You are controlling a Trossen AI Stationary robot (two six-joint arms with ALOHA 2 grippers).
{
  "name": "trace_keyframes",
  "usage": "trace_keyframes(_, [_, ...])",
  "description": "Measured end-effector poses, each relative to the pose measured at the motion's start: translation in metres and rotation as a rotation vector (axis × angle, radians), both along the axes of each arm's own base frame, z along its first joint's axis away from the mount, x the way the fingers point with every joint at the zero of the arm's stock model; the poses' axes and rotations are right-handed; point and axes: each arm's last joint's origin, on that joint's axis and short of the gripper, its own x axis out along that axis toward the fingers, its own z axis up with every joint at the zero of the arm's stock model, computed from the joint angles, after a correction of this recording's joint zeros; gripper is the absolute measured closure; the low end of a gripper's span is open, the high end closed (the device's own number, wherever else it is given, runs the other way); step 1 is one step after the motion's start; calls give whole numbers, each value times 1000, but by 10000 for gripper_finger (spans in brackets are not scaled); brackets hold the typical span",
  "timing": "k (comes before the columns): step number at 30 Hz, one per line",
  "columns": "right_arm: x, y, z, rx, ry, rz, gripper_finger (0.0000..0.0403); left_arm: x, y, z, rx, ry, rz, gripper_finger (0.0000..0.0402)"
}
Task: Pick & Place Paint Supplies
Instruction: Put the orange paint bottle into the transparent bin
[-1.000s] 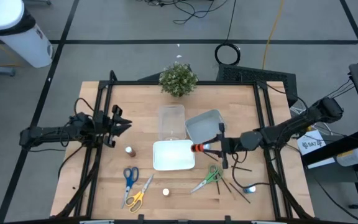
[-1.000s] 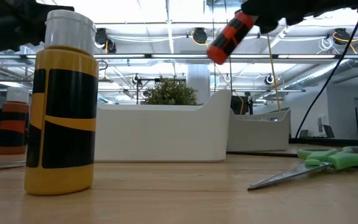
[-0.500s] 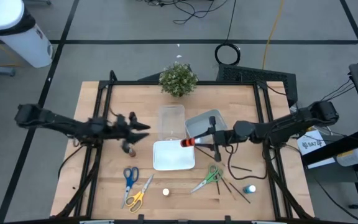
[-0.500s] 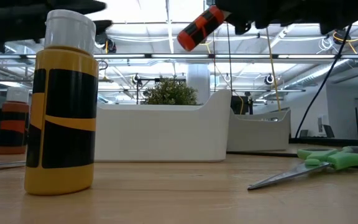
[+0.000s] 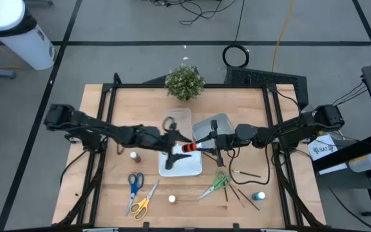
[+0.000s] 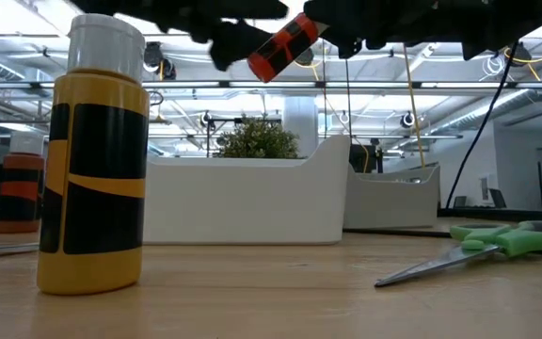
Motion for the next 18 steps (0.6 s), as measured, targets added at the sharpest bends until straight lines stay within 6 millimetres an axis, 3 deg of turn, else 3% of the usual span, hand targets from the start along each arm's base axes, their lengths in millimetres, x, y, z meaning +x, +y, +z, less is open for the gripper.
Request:
trace_keyframes(5, [0,2,0,4,8,7,294,28,-3,-4,55,94,7,107])
trace_keyframes(11, [-1,9,0,-20,-3,32,292,43,-2,-9,96,194,51,110])
trace_keyframes(14, [-2,10,2,-20,-9,34,286,45,-1,-5,91,218,56,138])
trace_keyframes(18, [-2,10,2,-22,-5,30,291,46,-3,0,66,225,56,209])
